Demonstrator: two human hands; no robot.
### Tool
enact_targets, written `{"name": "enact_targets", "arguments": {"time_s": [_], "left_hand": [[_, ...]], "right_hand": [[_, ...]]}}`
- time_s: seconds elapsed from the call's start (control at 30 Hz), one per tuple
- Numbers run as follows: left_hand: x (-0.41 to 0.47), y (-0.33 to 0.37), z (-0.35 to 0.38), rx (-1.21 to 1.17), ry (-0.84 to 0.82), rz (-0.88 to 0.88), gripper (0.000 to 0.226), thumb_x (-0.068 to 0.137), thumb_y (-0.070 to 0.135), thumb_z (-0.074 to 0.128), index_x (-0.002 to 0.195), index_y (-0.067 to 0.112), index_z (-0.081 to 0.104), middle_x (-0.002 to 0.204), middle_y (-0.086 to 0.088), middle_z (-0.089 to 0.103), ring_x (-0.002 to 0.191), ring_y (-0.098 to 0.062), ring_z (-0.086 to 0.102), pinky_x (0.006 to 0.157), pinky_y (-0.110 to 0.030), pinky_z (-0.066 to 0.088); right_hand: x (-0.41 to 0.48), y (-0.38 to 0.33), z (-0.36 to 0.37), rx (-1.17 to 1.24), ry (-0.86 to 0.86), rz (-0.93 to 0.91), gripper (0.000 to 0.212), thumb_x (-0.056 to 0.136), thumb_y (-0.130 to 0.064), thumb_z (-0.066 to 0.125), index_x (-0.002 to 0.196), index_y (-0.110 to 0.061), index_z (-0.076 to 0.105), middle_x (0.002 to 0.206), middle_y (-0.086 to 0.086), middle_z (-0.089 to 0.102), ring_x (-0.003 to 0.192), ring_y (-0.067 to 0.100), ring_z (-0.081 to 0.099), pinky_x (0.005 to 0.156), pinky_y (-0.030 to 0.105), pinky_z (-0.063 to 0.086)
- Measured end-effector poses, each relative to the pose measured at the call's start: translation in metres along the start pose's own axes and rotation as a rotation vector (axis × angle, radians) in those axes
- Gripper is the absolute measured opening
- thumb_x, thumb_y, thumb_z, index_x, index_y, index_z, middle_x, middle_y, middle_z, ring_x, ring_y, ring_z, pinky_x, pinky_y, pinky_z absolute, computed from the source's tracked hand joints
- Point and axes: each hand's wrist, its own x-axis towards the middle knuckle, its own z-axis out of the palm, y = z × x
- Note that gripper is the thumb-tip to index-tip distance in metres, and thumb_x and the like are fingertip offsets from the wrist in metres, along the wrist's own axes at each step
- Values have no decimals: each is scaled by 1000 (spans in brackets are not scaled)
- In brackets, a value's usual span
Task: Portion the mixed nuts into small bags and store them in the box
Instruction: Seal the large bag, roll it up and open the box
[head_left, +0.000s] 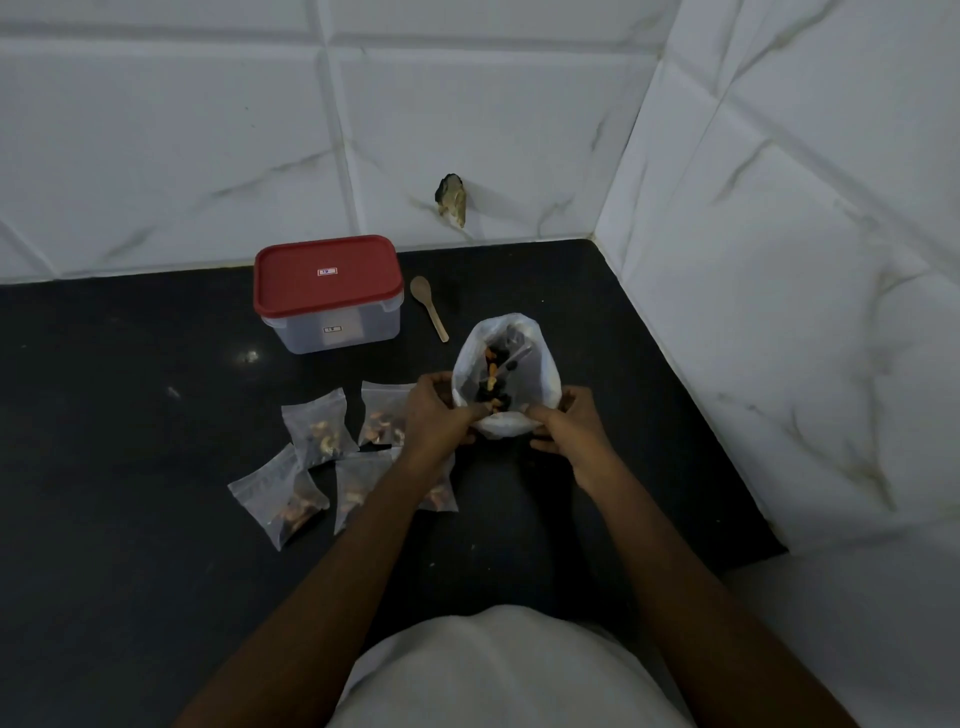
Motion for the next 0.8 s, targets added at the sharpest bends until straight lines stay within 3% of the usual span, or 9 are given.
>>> {"name": "enact_targets", "arguments": {"time_s": [0.13, 0.27, 0.33, 0.4, 0.47, 0.57, 0.63, 0.73, 0.8], "left_hand": [[6, -5, 2, 152, 1, 18, 87, 51, 26, 90, 125, 28, 45, 124, 1, 54, 113, -18, 57, 85, -42, 58], [6, 2, 7, 306, 67, 36, 84, 63, 9, 84, 133, 23, 39, 136, -3, 38, 125, -21, 42, 101, -40, 47], [5, 4, 9, 347, 59, 29, 83, 65, 8, 82, 133, 21, 37, 136, -5, 35, 124, -23, 42, 96, -41, 51], [7, 2, 8, 342, -26, 5, 80, 67, 8, 81, 131, 23, 37, 136, -6, 37, 117, -24, 50, 76, -37, 60], [11, 3, 3, 345, -121, -12, 75, 71, 15, 81, 131, 24, 38, 133, -7, 43, 106, -24, 59, 61, -29, 59], [22, 12, -7, 405, -116, 31, 66, 79, 37, 77, 132, 17, 41, 127, -7, 52, 102, -19, 60, 70, -32, 57], [29, 23, -10, 382, -103, 0, 63, 86, 41, 69, 136, 16, 41, 126, -6, 53, 99, -16, 59, 72, -33, 56], [39, 34, -7, 332, -158, -42, 54, 93, 41, 59, 137, 14, 45, 125, -6, 58, 96, -14, 59, 68, -28, 50], [44, 37, -5, 332, -195, -15, 40, 95, 35, 58, 128, 13, 53, 117, -7, 63, 93, -14, 62, 72, -29, 52]], "right_hand": [[-1, -2, 2, 42, -71, 37, 55, 81, -10, 76, 122, -21, 40, 115, 4, 57, 99, 20, 66, 70, 30, 59], [-2, -9, 5, -105, -54, -29, 58, 79, -1, 73, 122, -22, 40, 109, 1, 56, 94, 18, 65, 65, 26, 58], [-2, -10, 6, -255, -29, -90, 57, 77, -1, 73, 122, -20, 43, 107, 1, 55, 93, 16, 63, 59, 24, 53], [-2, -11, 5, -342, -24, -137, 56, 75, -3, 73, 121, -18, 45, 109, 2, 55, 95, 16, 61, 62, 25, 52], [0, -13, 0, -367, -47, -132, 47, 77, -3, 71, 116, -16, 48, 108, 2, 55, 94, 13, 60, 69, 26, 53], [7, -17, -9, -247, -76, -85, 21, 86, -10, 68, 101, -19, 55, 106, 5, 61, 92, 13, 61, 83, 33, 56], [19, -21, -12, -167, -10, -37, 28, 89, -20, 67, 115, -19, 54, 116, 5, 60, 100, 16, 61, 87, 36, 55], [36, -28, -8, -185, 39, -26, 41, 91, -30, 66, 128, -16, 54, 120, 2, 58, 105, 17, 58, 82, 30, 51], [42, -33, -3, -220, 31, -64, 37, 93, -30, 65, 125, -15, 57, 116, 1, 60, 99, 12, 58, 71, 23, 47]]}}
